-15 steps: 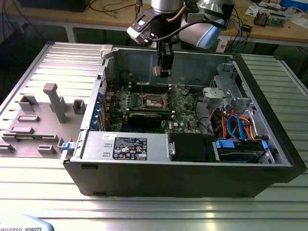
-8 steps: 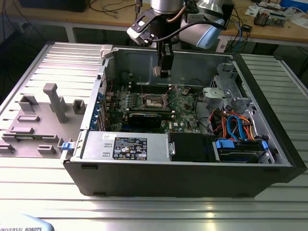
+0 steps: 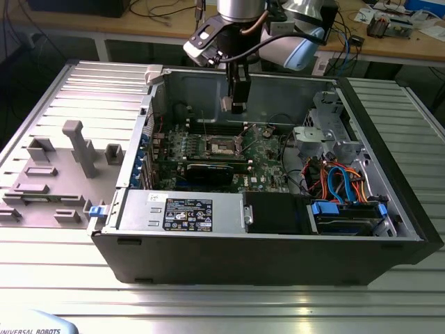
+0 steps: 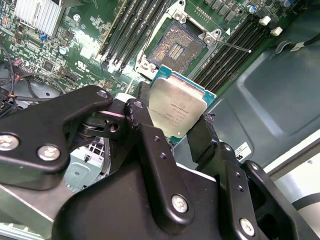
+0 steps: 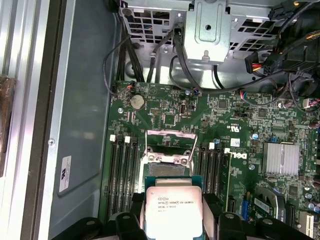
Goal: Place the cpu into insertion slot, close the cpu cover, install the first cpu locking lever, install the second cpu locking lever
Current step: 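Place the cpu into insertion slot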
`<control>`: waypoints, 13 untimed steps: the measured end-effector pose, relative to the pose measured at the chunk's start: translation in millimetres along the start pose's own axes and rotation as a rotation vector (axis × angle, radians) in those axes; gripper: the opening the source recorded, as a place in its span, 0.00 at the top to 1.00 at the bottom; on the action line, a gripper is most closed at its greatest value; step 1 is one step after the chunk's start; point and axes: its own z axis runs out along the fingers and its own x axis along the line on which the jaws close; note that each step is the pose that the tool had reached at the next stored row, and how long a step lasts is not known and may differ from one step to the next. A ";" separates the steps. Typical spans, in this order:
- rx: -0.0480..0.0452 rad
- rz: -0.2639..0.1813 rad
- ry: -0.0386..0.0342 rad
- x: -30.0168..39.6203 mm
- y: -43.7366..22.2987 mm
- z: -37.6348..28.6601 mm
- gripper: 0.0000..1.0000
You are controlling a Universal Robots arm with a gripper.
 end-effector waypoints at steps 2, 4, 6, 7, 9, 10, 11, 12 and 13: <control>0.0000 0.000 0.0000 0.0 0.0 0.2 0.46; -0.0001 0.000 0.0000 0.0 -0.5 0.4 0.46; 0.0000 0.000 0.0000 0.1 -0.8 0.5 0.46; 0.0000 0.000 -0.0001 0.1 -0.8 0.5 0.46; -0.0001 0.000 0.0000 0.1 -0.9 0.5 0.46; 0.0000 0.000 0.0000 0.1 -1.0 0.5 0.46; 0.0000 0.000 0.0000 0.1 -1.0 0.5 0.46; 0.0000 0.000 0.0000 0.1 -1.0 0.5 0.46; 0.0000 0.000 0.0000 0.1 -1.0 0.5 0.46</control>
